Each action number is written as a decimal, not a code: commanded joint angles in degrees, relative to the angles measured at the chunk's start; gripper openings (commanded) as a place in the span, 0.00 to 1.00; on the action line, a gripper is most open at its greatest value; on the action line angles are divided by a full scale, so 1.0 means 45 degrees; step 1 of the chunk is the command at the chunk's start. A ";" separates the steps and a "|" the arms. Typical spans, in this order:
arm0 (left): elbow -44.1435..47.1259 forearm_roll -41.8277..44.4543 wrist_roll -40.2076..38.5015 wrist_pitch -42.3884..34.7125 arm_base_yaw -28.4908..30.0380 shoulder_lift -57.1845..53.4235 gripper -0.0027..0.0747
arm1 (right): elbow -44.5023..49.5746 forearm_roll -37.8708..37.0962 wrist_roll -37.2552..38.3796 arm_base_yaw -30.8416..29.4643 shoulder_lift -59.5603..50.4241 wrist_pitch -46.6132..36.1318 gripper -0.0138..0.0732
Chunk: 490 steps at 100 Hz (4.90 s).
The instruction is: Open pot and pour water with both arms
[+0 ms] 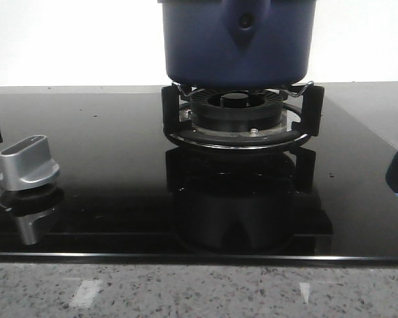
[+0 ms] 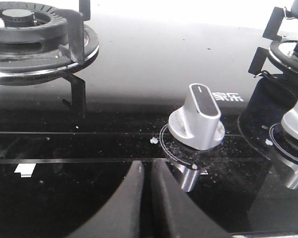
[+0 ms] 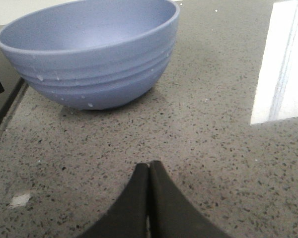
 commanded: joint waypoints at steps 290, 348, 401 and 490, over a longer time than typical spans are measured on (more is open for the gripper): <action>-1.1525 -0.5022 0.7998 -0.4733 -0.7875 1.3659 0.76 | -0.7600 0.3175 -0.2040 0.1507 0.2973 0.2714 0.64; -1.5231 -0.5229 0.7954 -0.4297 -0.7974 1.7369 0.75 | -0.7600 0.3175 -0.2040 0.1760 0.2973 0.2786 0.64; -1.6840 -0.6772 0.9406 -0.1963 -0.6778 1.7753 0.75 | -0.7482 0.3175 -0.2040 0.1884 0.2973 0.2852 0.63; -1.7657 -1.6810 1.9704 0.1819 -0.4550 1.9134 0.75 | -0.7335 0.3175 -0.2040 0.1911 0.2973 0.3469 0.63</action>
